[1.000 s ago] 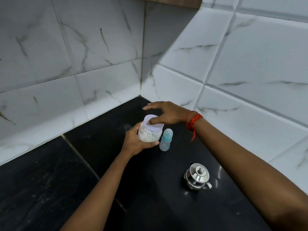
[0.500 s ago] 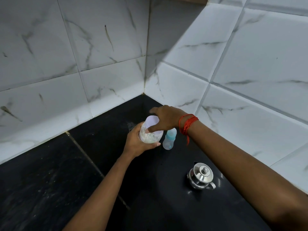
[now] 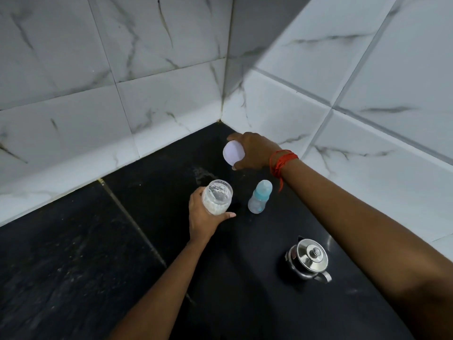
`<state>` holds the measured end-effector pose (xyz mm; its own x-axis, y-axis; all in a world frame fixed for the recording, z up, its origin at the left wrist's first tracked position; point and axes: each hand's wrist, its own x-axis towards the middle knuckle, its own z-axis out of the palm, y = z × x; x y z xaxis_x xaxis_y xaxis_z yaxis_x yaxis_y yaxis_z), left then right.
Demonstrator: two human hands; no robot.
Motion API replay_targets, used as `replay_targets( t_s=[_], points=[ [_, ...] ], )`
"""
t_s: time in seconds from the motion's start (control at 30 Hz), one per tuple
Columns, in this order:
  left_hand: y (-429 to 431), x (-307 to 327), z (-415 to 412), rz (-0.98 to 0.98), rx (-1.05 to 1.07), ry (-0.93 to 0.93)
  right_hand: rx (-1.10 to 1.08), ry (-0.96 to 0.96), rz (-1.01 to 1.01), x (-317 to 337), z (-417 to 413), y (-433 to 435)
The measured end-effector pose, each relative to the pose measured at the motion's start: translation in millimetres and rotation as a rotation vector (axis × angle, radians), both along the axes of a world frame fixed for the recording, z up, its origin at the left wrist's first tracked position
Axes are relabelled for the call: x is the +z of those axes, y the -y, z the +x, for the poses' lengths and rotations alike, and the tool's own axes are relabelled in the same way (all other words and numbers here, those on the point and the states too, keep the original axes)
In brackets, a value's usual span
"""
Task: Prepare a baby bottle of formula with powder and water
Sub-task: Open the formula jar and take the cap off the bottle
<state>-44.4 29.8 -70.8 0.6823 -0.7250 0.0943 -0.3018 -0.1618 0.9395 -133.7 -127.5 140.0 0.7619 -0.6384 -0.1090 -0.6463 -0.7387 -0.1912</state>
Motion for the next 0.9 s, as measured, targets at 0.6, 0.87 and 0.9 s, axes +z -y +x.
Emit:
replay_targets(
  t_s=[0.6, 0.87, 0.9],
  points=[
    [-13.2, -55.1, 13.9, 0.015, -0.058, -0.093, -0.109, -0.308, 0.112, -164.8, 75.0, 58.9],
    [-18.8, -57.6, 12.7, -0.003, -0.041, -0.018, -0.128, -0.216, 0.061, -132.1, 54.6, 53.1],
    [-19.3, -56.0, 12.0, 0.001, -0.035, -0.017, -0.133, -0.181, 0.036, -117.9, 45.0, 52.0]
  ],
)
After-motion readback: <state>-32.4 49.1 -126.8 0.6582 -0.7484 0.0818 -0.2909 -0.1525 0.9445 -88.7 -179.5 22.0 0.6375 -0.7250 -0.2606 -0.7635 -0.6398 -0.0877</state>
